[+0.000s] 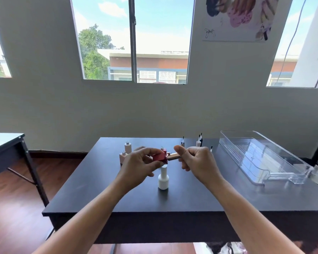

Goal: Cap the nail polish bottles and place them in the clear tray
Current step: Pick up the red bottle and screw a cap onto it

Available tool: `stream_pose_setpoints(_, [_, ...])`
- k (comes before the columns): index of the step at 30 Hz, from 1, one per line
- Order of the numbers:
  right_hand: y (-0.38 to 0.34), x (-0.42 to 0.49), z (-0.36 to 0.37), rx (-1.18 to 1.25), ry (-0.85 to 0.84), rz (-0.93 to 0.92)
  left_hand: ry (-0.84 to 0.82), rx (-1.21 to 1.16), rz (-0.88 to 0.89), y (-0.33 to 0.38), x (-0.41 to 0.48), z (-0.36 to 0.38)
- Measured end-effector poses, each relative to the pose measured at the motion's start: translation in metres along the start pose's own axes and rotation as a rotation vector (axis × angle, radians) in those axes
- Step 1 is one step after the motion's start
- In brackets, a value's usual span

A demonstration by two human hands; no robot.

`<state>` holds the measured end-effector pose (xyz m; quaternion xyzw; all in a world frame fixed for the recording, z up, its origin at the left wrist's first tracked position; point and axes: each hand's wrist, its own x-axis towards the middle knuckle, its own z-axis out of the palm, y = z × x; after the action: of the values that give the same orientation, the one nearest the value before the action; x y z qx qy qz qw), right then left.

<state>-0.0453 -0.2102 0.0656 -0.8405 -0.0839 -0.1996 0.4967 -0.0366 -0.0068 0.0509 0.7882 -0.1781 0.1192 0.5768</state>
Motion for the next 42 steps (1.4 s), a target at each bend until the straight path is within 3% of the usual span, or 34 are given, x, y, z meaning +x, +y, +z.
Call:
stream_pose_setpoints(7, [-0.001, 0.001, -0.006, -0.058, -0.148, 0.109, 0.003, 0.016, -0.006, 0.000, 0.002, 0.001])
stream_pose_setpoints(11, [0.005, 0.002, -0.009, 0.032, -0.214, 0.027, 0.007, 0.014, -0.009, -0.001, 0.005, 0.001])
stream_pose_setpoints(16, [0.006, 0.001, -0.009, 0.047, -0.171, -0.018, -0.008, 0.019, 0.012, 0.000, 0.005, 0.003])
stream_pose_setpoints(26, [0.001, 0.001, -0.015, -0.107, -0.136, 0.124, -0.001, 0.078, 0.047, 0.002, 0.006, 0.006])
stream_pose_setpoints(34, [0.009, 0.000, -0.015, -0.101, -0.147, -0.076, 0.010, 0.072, 0.051, 0.003, 0.006, 0.003])
stream_pose_setpoints(42, [0.006, -0.003, -0.012, -0.124, -0.087, -0.036, -0.003, 0.089, 0.068, 0.004, 0.005, 0.003])
